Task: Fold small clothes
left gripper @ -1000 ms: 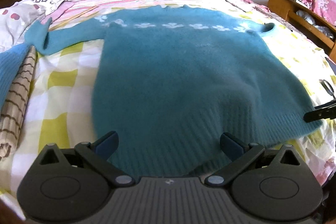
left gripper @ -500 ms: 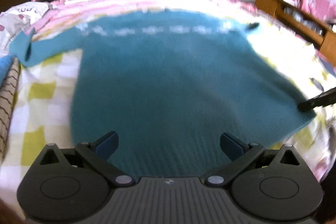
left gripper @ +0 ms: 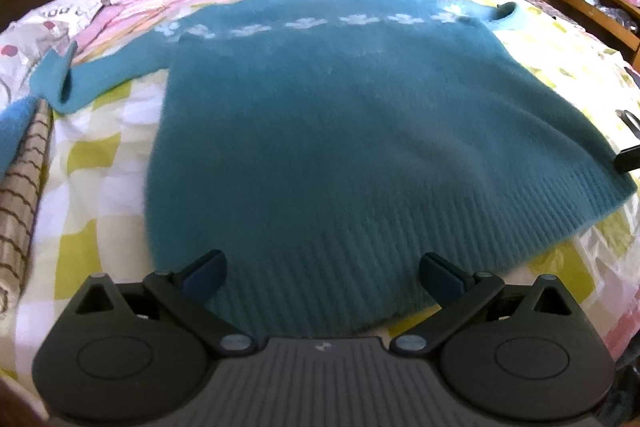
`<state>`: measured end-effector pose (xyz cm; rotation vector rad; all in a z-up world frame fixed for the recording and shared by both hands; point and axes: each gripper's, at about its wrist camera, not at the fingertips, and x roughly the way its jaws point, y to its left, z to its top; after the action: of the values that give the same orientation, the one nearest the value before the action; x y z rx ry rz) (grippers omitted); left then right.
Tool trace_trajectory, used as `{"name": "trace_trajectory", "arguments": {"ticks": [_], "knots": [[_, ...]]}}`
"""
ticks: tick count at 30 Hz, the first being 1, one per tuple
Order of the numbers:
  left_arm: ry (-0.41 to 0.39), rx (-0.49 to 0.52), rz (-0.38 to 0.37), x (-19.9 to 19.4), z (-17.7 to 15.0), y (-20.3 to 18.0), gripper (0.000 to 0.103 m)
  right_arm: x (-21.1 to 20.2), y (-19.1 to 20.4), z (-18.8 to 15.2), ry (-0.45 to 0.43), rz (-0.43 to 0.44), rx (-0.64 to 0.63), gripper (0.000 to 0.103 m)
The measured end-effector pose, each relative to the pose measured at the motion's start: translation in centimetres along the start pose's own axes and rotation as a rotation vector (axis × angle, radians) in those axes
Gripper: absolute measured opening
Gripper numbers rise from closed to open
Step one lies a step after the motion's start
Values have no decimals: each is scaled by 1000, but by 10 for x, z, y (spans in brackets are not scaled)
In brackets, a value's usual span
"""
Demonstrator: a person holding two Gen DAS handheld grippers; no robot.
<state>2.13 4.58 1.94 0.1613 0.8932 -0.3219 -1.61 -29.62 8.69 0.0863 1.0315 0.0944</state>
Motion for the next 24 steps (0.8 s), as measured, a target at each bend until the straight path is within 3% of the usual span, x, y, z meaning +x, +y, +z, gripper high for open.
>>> {"name": "trace_trajectory", "arguments": {"ticks": [6,14,24], "knots": [[2,21,38,0,0,-6,103,-11,7,1,-67,-67,-27,19],[28,7,57,2,0,-14,103,0,26,3,-73,13,-43,19],[4,98,127,-15,18,-40,103,33,35,-9,-60,59,-72,19]]}}
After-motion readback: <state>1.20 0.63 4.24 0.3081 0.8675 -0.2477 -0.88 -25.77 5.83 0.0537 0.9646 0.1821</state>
